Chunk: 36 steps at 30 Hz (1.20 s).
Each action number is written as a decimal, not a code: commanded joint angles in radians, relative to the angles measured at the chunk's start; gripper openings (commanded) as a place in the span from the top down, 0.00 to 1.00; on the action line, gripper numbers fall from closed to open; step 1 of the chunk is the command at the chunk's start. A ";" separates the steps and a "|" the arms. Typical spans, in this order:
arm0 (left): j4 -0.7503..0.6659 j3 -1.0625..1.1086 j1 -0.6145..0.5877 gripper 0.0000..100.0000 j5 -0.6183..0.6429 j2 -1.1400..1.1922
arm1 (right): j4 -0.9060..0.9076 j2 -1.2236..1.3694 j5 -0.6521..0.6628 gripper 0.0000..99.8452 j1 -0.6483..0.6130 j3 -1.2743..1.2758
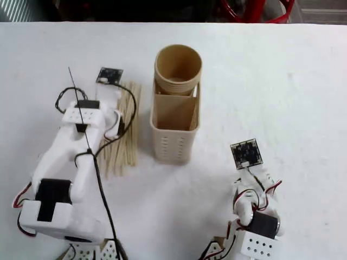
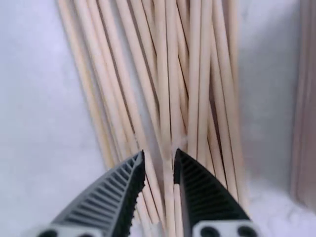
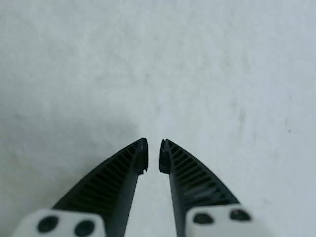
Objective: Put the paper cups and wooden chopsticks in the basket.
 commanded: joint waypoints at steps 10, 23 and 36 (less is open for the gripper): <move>-0.023 -0.106 0.097 0.88 -0.049 0.079 | 0.004 -0.005 0.005 0.94 0.004 0.009; -0.021 -0.221 0.067 0.94 -0.051 0.251 | 0.004 -0.005 0.005 0.94 0.004 0.009; 0.040 -0.224 0.076 0.89 -0.041 0.257 | 0.004 -0.005 0.005 0.94 0.004 0.009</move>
